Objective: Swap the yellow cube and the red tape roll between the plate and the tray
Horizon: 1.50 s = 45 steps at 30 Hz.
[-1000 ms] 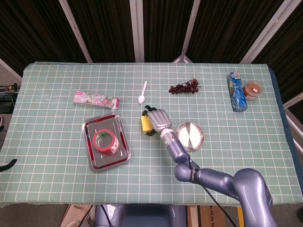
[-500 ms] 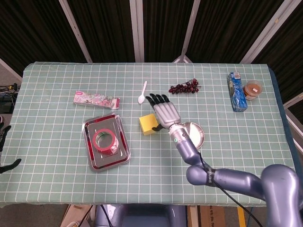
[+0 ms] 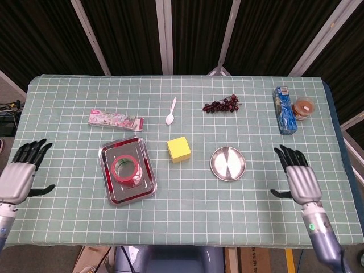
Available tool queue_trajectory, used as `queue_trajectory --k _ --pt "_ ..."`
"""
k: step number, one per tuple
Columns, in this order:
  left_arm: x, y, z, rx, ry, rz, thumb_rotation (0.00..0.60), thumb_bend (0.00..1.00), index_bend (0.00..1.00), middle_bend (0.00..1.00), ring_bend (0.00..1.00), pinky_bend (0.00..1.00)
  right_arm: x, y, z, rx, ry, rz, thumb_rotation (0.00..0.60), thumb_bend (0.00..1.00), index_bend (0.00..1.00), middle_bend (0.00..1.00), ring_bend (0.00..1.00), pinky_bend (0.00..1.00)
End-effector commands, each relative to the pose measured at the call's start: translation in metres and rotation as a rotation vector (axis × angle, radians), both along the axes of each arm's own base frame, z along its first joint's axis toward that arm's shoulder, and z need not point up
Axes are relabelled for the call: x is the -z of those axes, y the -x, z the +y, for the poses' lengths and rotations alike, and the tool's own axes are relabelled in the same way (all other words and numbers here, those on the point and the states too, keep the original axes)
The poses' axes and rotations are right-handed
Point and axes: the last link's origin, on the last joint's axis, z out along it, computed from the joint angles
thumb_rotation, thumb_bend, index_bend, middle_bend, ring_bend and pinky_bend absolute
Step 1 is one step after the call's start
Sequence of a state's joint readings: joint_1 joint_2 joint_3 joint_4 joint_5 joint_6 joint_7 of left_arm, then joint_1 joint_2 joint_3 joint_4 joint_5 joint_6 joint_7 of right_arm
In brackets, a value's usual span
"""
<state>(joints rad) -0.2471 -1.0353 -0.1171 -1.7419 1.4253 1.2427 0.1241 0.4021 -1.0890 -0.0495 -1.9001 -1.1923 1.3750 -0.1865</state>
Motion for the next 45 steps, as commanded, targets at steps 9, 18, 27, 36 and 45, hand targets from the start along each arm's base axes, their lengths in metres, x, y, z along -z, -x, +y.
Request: queue_trajectory --k 9,18,27,36,45 --pt "0.077 -0.069 0.081 -0.020 0.347 0.033 0.600 0.00 0.04 0.00 0.00 0.00 -0.010 0.031 0.053 0.056 0.026 -0.050 0.600 0.02 0.00 0.00 0.00 0.02" --pt "0.147 -0.096 0.090 0.025 0.458 0.052 0.600 0.00 0.04 0.00 0.00 0.00 -0.011 0.036 0.049 0.038 0.063 -0.023 0.600 0.02 0.00 0.00 0.00 0.02" --pt "0.166 -0.097 0.090 0.049 0.421 0.104 0.600 0.00 0.04 0.00 0.00 0.03 -0.013 0.038 0.050 0.037 0.073 -0.047 0.600 0.02 0.00 0.00 0.00 0.02" --pt "0.169 -0.096 0.090 0.071 0.410 0.146 0.600 0.03 0.09 0.15 0.12 0.23 -0.011 0.039 0.049 0.049 0.072 -0.075 0.600 0.02 0.00 0.00 0.00 0.02" --pt "0.172 -0.093 0.091 0.062 0.424 0.180 0.600 0.25 0.16 0.27 0.23 0.33 -0.012 0.040 0.048 0.069 0.084 -0.094 0.600 0.02 0.00 0.00 0.00 0.02"
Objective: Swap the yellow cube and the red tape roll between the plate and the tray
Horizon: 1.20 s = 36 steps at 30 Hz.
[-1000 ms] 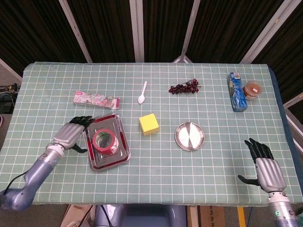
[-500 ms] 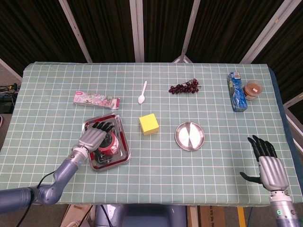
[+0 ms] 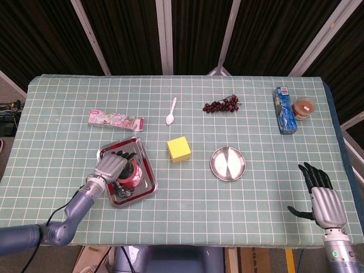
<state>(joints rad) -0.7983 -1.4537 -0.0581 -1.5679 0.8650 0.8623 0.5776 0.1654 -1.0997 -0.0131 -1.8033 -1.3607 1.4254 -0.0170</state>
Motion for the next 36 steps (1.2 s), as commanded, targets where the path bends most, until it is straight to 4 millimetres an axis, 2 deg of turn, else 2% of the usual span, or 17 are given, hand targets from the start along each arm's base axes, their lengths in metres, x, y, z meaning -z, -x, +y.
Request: queue_trajectory --k 1,5,12,16,20,24,32,36 --pt "0.001 -0.002 0.000 0.004 0.006 -0.003 0.600 0.28 0.17 0.29 0.24 0.34 -0.001 0.000 -0.001 0.005 0.008 -0.008 0.600 0.02 0.00 0.00 0.00 0.02" --pt "-0.007 -0.009 0.003 0.032 -0.031 -0.026 0.600 0.37 0.19 0.31 0.26 0.36 -0.001 0.001 -0.001 0.008 0.017 -0.019 0.600 0.02 0.01 0.00 0.00 0.02" --pt "-0.037 -0.033 -0.002 0.083 -0.077 -0.156 0.600 0.37 0.21 0.31 0.26 0.36 -0.001 0.002 -0.003 0.016 0.038 -0.033 0.600 0.02 0.01 0.00 0.00 0.02" --pt "-0.043 -0.055 -0.008 0.115 -0.043 -0.241 0.600 0.37 0.22 0.31 0.26 0.36 0.001 0.003 -0.004 0.024 0.038 -0.032 0.600 0.02 0.01 0.00 0.00 0.02" --pt "-0.027 -0.085 -0.014 0.133 0.054 -0.329 0.600 0.37 0.22 0.31 0.26 0.36 0.001 0.004 -0.006 0.027 0.046 -0.021 0.600 0.02 0.01 0.00 0.00 0.02" --pt "0.001 -0.116 -0.014 0.176 0.126 -0.360 0.600 0.37 0.21 0.31 0.26 0.36 0.000 0.006 -0.007 0.031 0.055 -0.020 0.600 0.02 0.01 0.00 0.00 0.02" --pt "0.058 -0.152 -0.017 0.203 0.218 -0.317 0.600 0.36 0.21 0.29 0.25 0.36 -0.005 0.013 -0.008 0.052 0.063 -0.032 0.600 0.02 0.01 0.00 0.00 0.02" --pt "0.075 -0.159 -0.019 0.227 0.224 -0.266 0.600 0.30 0.21 0.22 0.17 0.31 -0.010 0.015 -0.008 0.055 0.077 -0.040 0.600 0.02 0.01 0.00 0.00 0.02"
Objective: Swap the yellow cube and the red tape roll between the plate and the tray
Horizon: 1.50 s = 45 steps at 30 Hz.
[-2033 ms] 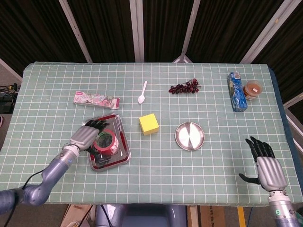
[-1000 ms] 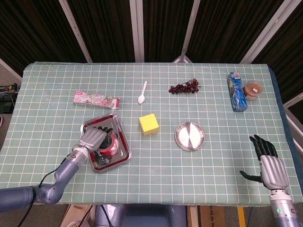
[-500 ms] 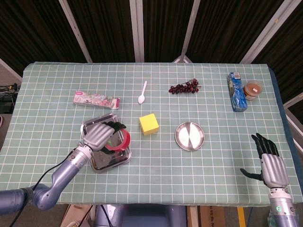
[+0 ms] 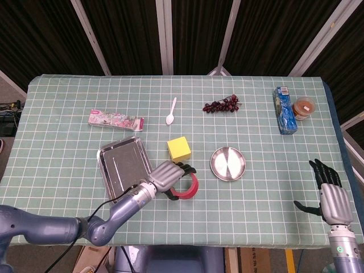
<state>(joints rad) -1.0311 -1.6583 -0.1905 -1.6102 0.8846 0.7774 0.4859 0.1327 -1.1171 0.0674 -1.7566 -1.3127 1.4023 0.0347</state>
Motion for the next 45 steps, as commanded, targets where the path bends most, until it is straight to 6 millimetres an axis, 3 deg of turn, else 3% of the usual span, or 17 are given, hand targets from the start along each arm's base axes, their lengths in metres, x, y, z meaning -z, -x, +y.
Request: queue_trajectory --k 1,4,9,17,24,31,38,45 --pt "0.014 -0.007 -0.001 0.026 -0.005 0.047 0.600 0.26 0.21 0.17 0.12 0.27 -0.003 0.001 0.000 0.001 0.006 -0.003 0.600 0.02 0.01 0.00 0.00 0.02" --pt "0.018 -0.007 0.000 0.035 -0.029 0.105 0.600 0.13 0.17 0.04 0.01 0.14 -0.004 0.003 0.001 0.007 0.004 -0.008 0.600 0.02 0.01 0.00 0.00 0.02" --pt "0.009 -0.015 -0.003 0.004 -0.028 0.106 0.600 0.03 0.13 0.00 0.00 0.04 -0.007 0.005 0.001 0.015 0.007 -0.008 0.600 0.02 0.01 0.00 0.00 0.02" --pt "-0.039 -0.032 -0.003 0.010 -0.101 0.022 0.600 0.00 0.11 0.00 0.00 0.02 -0.004 0.005 0.001 0.031 -0.007 -0.003 0.600 0.02 0.01 0.00 0.00 0.02" --pt "-0.065 -0.032 0.021 0.050 -0.282 -0.045 0.600 0.00 0.11 0.00 0.00 0.01 0.000 0.006 0.000 0.043 -0.015 0.005 0.600 0.02 0.01 0.00 0.00 0.02" --pt "-0.059 -0.020 0.053 0.005 -0.306 -0.021 0.600 0.00 0.11 0.00 0.00 0.00 0.003 0.011 -0.004 0.070 -0.012 0.022 0.600 0.02 0.01 0.00 0.00 0.02" --pt "-0.041 0.000 0.084 -0.083 -0.276 0.034 0.600 0.00 0.11 0.00 0.00 0.00 0.004 0.015 -0.007 0.095 -0.005 0.035 0.600 0.02 0.01 0.00 0.00 0.02" --pt "-0.017 0.015 0.096 -0.171 -0.189 0.018 0.600 0.00 0.10 0.00 0.00 0.00 0.002 0.019 -0.007 0.115 -0.006 0.052 0.600 0.02 0.01 0.00 0.00 0.02"
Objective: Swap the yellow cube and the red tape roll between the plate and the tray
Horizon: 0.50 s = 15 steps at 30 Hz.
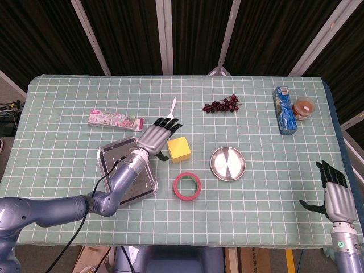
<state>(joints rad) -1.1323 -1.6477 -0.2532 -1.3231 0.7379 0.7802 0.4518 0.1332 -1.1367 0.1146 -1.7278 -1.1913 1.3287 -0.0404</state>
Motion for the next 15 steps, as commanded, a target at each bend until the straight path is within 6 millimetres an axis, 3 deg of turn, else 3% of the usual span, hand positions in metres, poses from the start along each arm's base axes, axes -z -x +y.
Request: queue_trajectory --k 1,15 --pt "0.018 0.005 0.001 -0.042 0.063 -0.034 0.600 0.00 0.10 0.00 0.00 0.00 -0.001 0.000 0.000 0.004 0.004 0.003 0.600 0.02 0.01 0.00 0.00 0.02" --pt "0.053 0.002 -0.002 -0.003 0.121 -0.059 0.600 0.00 0.10 0.00 0.00 0.00 -0.003 0.000 0.000 0.010 0.004 -0.012 0.600 0.02 0.02 0.00 0.00 0.02"
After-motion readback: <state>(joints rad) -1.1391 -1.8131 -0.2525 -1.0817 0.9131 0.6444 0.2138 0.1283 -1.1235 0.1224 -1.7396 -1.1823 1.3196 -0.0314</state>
